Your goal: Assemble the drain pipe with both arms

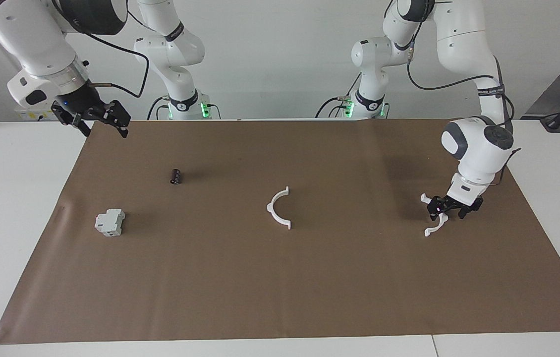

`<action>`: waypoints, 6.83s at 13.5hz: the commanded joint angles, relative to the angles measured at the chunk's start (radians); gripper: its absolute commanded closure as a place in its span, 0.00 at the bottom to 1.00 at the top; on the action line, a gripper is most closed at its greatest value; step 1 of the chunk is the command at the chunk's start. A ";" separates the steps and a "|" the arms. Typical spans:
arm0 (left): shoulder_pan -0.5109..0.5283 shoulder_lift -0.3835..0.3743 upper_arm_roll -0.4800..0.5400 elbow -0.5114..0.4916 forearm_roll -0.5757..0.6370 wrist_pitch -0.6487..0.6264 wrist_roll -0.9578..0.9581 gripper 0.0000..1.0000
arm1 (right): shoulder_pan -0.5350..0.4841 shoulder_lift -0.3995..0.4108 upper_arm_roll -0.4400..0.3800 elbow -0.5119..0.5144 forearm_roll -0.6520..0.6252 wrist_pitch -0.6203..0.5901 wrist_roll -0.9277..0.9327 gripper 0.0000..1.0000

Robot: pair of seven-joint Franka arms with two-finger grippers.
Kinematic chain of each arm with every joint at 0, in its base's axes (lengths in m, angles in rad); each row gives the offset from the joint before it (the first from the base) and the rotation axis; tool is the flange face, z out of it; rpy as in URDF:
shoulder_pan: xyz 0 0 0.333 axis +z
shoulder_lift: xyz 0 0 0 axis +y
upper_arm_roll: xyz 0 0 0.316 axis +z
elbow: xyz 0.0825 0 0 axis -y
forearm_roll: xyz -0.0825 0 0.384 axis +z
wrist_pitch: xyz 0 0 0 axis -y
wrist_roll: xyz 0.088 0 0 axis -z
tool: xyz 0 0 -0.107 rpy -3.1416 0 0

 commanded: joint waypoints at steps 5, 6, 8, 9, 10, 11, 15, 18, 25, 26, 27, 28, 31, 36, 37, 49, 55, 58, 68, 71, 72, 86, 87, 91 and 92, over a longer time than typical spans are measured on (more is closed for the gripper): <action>-0.010 -0.004 0.006 -0.014 0.018 0.011 -0.035 1.00 | -0.003 -0.027 0.006 -0.026 0.008 0.000 -0.022 0.00; -0.010 -0.004 0.005 -0.014 0.018 0.008 -0.035 1.00 | -0.003 -0.027 0.006 -0.026 0.008 0.002 -0.022 0.00; -0.019 -0.005 0.003 0.004 0.015 -0.022 -0.046 1.00 | -0.005 -0.027 0.006 -0.026 0.008 0.000 -0.022 0.00; -0.036 -0.007 0.003 0.024 0.013 -0.051 -0.078 1.00 | -0.003 -0.027 0.007 -0.027 0.009 -0.007 -0.025 0.00; -0.062 -0.013 0.005 0.041 0.013 -0.097 -0.114 1.00 | 0.000 -0.027 0.013 -0.027 0.000 0.000 -0.017 0.00; -0.099 -0.027 0.005 0.046 0.013 -0.129 -0.156 1.00 | -0.006 -0.027 0.012 -0.026 -0.003 0.002 -0.018 0.00; -0.295 -0.058 0.006 0.059 0.013 -0.188 -0.484 1.00 | -0.008 -0.027 0.009 -0.032 -0.017 0.040 -0.015 0.00; -0.410 -0.058 0.005 0.059 0.013 -0.173 -0.672 1.00 | -0.006 -0.027 0.010 -0.030 -0.008 0.049 -0.017 0.00; -0.625 -0.033 0.005 0.055 0.027 -0.092 -0.823 1.00 | -0.005 -0.027 0.010 -0.030 -0.002 0.037 -0.020 0.00; -0.642 -0.024 0.005 0.052 0.041 -0.075 -0.820 1.00 | -0.005 -0.027 0.010 -0.030 -0.002 0.037 -0.020 0.00; -0.644 -0.019 0.003 0.052 0.055 -0.061 -0.817 1.00 | -0.005 -0.027 0.010 -0.030 -0.002 0.037 -0.018 0.00; -0.645 -0.006 0.003 0.058 0.056 -0.044 -0.817 1.00 | -0.005 -0.027 0.010 -0.030 -0.002 0.037 -0.020 0.00; -0.654 0.004 0.002 0.053 0.130 -0.038 -0.776 1.00 | -0.005 -0.027 0.010 -0.030 -0.002 0.037 -0.020 0.00; -0.729 0.057 0.002 0.084 0.194 -0.025 -0.776 1.00 | -0.005 -0.027 0.012 -0.030 -0.002 0.037 -0.020 0.00; -0.731 0.059 0.002 0.082 0.194 -0.027 -0.779 1.00 | -0.005 -0.027 0.010 -0.030 -0.002 0.037 -0.020 0.00; -0.739 0.070 0.002 0.084 0.188 0.001 -0.780 1.00 | -0.010 -0.027 0.012 -0.029 0.004 0.046 -0.015 0.00; -0.743 0.070 0.000 0.086 0.187 0.016 -0.782 1.00 | -0.013 -0.027 0.009 -0.030 0.004 0.062 -0.018 0.00; -0.743 0.070 0.002 0.086 0.187 0.016 -0.782 1.00 | -0.003 -0.027 0.010 -0.030 0.003 0.063 -0.020 0.00; -0.670 0.019 0.006 0.114 0.187 -0.121 -0.770 0.00 | -0.005 -0.027 0.010 -0.030 0.003 0.063 -0.018 0.00; -0.595 -0.137 0.006 0.122 0.181 -0.324 -0.712 0.00 | -0.005 -0.027 0.010 -0.030 0.003 0.063 -0.018 0.00; -0.555 -0.174 0.006 0.130 0.181 -0.378 -0.710 0.00 | -0.005 -0.027 0.010 -0.030 0.004 0.063 -0.018 0.00; -0.119 -0.348 0.005 0.364 0.041 -0.787 -0.208 0.00 | -0.005 -0.027 0.010 -0.030 0.004 0.063 -0.018 0.00; -0.120 -0.348 0.003 0.400 0.046 -0.838 -0.207 0.00 | -0.005 -0.027 0.010 -0.030 0.003 0.062 -0.018 0.00; -0.127 -0.354 0.011 0.469 0.043 -1.007 -0.149 0.00 | -0.005 -0.027 0.010 -0.030 0.003 0.063 -0.018 0.00; -0.125 -0.354 0.011 0.478 0.040 -1.041 -0.082 0.00 | -0.005 -0.027 0.010 -0.030 0.004 0.063 -0.018 0.00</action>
